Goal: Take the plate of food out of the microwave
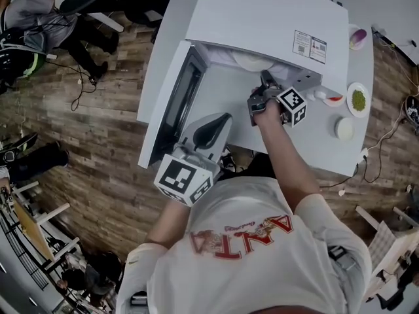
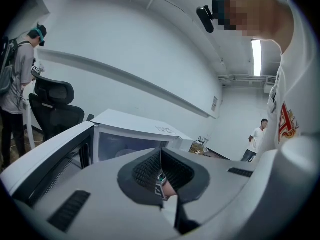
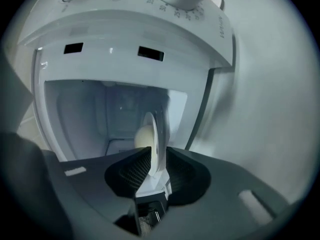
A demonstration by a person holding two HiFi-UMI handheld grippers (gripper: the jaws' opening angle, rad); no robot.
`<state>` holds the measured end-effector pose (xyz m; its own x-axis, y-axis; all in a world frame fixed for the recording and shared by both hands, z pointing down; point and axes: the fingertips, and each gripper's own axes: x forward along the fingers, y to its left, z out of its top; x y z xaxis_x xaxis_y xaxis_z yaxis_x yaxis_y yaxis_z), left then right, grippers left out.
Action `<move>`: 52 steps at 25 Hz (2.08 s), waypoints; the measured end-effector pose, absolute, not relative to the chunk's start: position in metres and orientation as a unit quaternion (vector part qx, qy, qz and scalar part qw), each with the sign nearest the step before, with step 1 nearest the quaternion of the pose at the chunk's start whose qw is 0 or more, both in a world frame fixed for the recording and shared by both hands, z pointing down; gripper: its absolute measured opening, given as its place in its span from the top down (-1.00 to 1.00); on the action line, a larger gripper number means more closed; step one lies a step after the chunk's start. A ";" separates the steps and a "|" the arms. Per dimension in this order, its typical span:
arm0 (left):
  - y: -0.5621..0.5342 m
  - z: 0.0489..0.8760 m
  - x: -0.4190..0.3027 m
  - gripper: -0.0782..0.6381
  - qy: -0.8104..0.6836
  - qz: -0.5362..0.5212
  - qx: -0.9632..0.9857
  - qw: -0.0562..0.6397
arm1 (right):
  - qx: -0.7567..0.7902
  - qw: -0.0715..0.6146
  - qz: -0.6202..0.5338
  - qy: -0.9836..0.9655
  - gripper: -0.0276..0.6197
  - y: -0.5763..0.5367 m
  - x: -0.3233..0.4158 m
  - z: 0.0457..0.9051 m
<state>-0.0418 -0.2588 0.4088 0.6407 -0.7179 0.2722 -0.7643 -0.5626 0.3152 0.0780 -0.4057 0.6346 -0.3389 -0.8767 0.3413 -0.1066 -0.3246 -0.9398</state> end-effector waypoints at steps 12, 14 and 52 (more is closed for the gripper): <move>-0.259 0.411 -0.041 0.76 -0.414 0.057 0.884 0.210 | -0.488 0.282 -0.661 0.495 0.86 -0.416 0.071 0.641; -0.259 0.411 -0.041 0.76 -0.410 0.056 0.885 0.211 | -0.486 0.282 -0.663 0.494 0.86 -0.412 0.071 0.640; -0.246 0.396 -0.049 0.76 -0.365 0.045 0.910 0.190 | -0.440 0.317 -0.637 0.548 0.86 -0.359 0.070 0.609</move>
<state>-0.0493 -0.2458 0.3963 0.7295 -0.6474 0.2205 -0.6816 -0.6610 0.3138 0.0698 -0.3594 0.6087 -0.4113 -0.8863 0.2130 -0.0784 -0.1984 -0.9770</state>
